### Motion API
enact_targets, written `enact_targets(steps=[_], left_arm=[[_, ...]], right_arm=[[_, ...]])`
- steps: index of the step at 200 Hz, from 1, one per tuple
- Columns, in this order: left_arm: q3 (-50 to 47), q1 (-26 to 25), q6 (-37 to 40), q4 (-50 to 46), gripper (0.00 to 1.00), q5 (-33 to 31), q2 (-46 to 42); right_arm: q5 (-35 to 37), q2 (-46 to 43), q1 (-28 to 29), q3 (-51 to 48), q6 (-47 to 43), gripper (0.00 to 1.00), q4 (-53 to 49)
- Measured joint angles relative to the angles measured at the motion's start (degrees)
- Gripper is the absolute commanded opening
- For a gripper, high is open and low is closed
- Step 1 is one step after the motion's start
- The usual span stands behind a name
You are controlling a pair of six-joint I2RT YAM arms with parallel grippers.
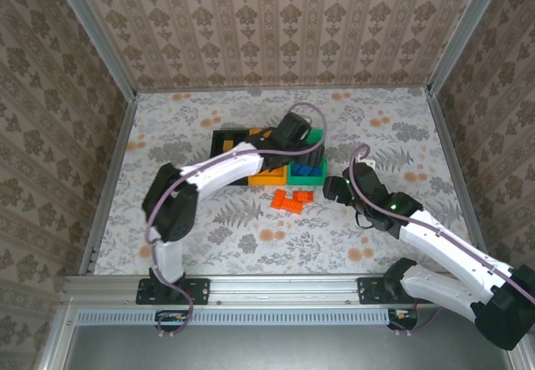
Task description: Sort the legos into containers by color
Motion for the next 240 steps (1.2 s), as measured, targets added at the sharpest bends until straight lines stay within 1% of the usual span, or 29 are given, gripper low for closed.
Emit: enact_targets(steps=[34,54,86,117,151,195,224,240], left_arm=[[-16.7,-0.3,-2.2,5.3,1.00,-0.2,-18.3],[-27.2,-2.4,-3.8,7.0,1.00,-2.2,-28.8],[-40.6,-7.9,-6.9,5.5,1.00,-7.3,-42.9],[-48.5,-9.9,-11.1,2.1,1.00,-11.5,-53.4],[-53.2,-10.4,-14.8,-0.7,1.00,-14.3,-59.8],[-54.5,-10.4,-16.7,-2.3,1.00,-15.7,-61.0],[-54.5,-10.4,-16.8,-2.6,1.00,-16.3,-61.0],[-54.5,-10.4,-17.0,-2.8,1.00,-16.6,-61.0]], right_arm=[[-2.0,5.9,1.7,0.0,0.2,0.87,3.1],[-2.1,10.2,4.3,0.0,0.7,0.88,5.7],[-0.6,19.4,8.5,1.9,2.5,0.91,8.7],[2.1,27.5,9.7,5.6,4.9,0.92,10.4],[4.7,33.2,9.7,8.2,6.6,0.91,10.5],[6.2,37.1,9.1,8.8,9.2,0.88,9.0],[7.1,36.9,8.2,8.2,11.3,0.86,9.0],[7.6,34.6,7.3,5.7,12.6,0.85,9.1]])
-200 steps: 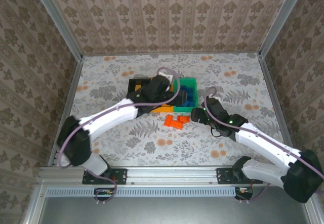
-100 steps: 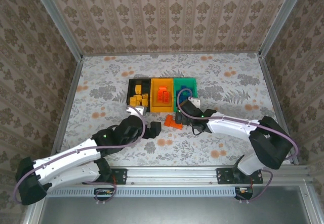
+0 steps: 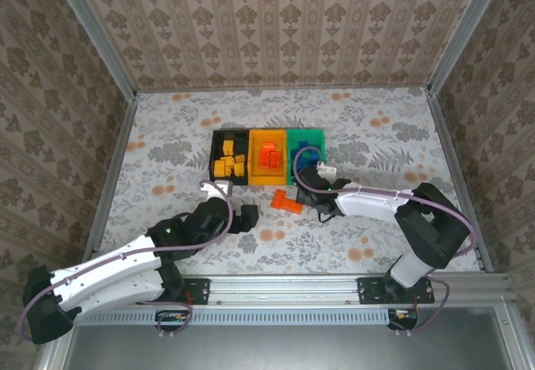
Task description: Sort the legos into containers by color
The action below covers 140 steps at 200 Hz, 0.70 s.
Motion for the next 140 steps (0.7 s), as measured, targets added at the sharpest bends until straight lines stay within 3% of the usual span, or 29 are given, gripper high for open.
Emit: enact_targets(steps=[33,72,103,140], left_arm=[[-0.5,0.0,-0.5,0.0,1.00,-0.2,-0.6],[-1.2,0.0,-0.5,-0.1,1.00,-0.3,-0.8],[-1.2,0.0,-0.5,-0.1,1.00,-0.7,-0.8],[-1.3,0.0,-0.9,-0.2,1.00,-1.3,-0.8]], right_arm=[[1.4,-7.7,-3.2,-6.2,1.2,0.86,-3.3],[0.8,-16.2,-4.1,-8.3,-2.3,0.95,-4.1],[-0.8,-13.9,-4.1,-6.5,-4.1,0.96,-3.4],[-2.6,-5.1,-4.1,-3.8,-5.4,0.95,-2.1]])
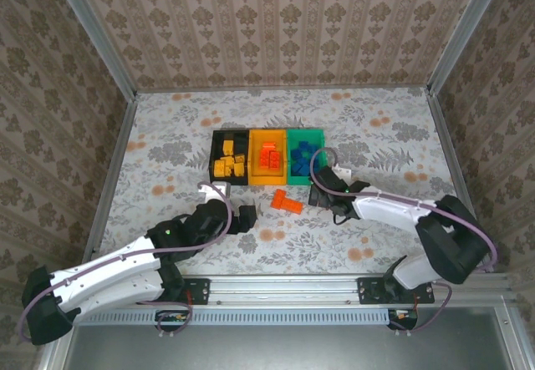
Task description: Sort the legos into containers by color
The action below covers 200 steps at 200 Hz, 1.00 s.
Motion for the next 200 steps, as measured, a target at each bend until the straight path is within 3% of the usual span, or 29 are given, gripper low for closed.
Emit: enact_targets(steps=[39,132,200], left_arm=[[-1.1,0.0,0.0,-0.7,1.00,-0.4,-0.9],[-1.8,0.9,0.0,-1.0,1.00,-0.5,-2.0],[-1.8,1.6,0.0,-1.0,1.00,-0.5,-2.0]], right_arm=[[-0.9,4.2,-0.1,1.3,-0.1,0.87,0.3],[-3.2,3.7,-0.7,0.4,-1.0,0.63,3.7],[-5.3,-8.7,0.4,-1.6,-3.7,0.57,2.2]])
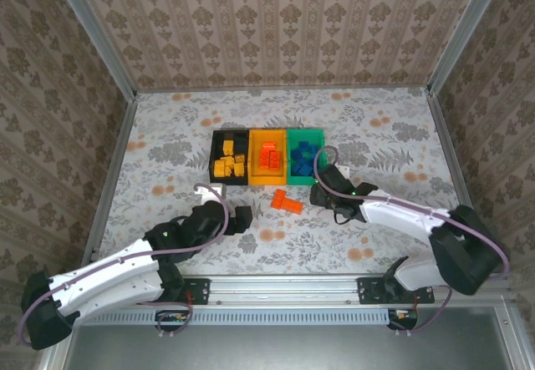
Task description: Sort the legos into containers by color
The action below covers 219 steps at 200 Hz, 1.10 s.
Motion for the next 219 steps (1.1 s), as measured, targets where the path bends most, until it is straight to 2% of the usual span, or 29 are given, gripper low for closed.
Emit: enact_targets(steps=[20,46,81,132,144,161,174,219], left_arm=[[0.0,0.0,0.0,0.0,1.00,0.0,0.0],[-0.4,0.1,0.0,-0.1,1.00,0.0,0.0],[-0.7,0.1,-0.9,-0.9,1.00,0.0,0.0],[-0.7,0.1,-1.3,-2.8,1.00,0.1,-0.7],[-0.7,0.1,-1.3,-3.1,1.00,0.1,-1.0],[-0.7,0.1,-1.3,-3.3,1.00,0.1,-1.4],[-0.7,0.1,-1.3,-3.5,1.00,0.1,-1.5],[-0.7,0.1,-1.3,-3.5,1.00,0.2,-1.6]], right_arm=[[-0.9,-2.6,2.2,2.4,-1.7,0.57,-1.6],[-2.1,0.4,6.0,11.1,-4.4,0.57,-3.1],[-3.0,12.8,8.6,26.9,-8.0,0.58,-2.7],[-2.5,31.8,7.8,44.5,-10.1,0.58,-5.4],[-2.2,34.6,7.3,46.7,-10.0,0.61,-6.1],[-1.9,37.6,6.5,49.5,-10.2,0.74,-6.9],[-1.9,39.6,6.1,52.0,-11.1,0.80,-7.8],[-1.9,39.8,5.8,54.0,-12.7,0.84,-8.0]])
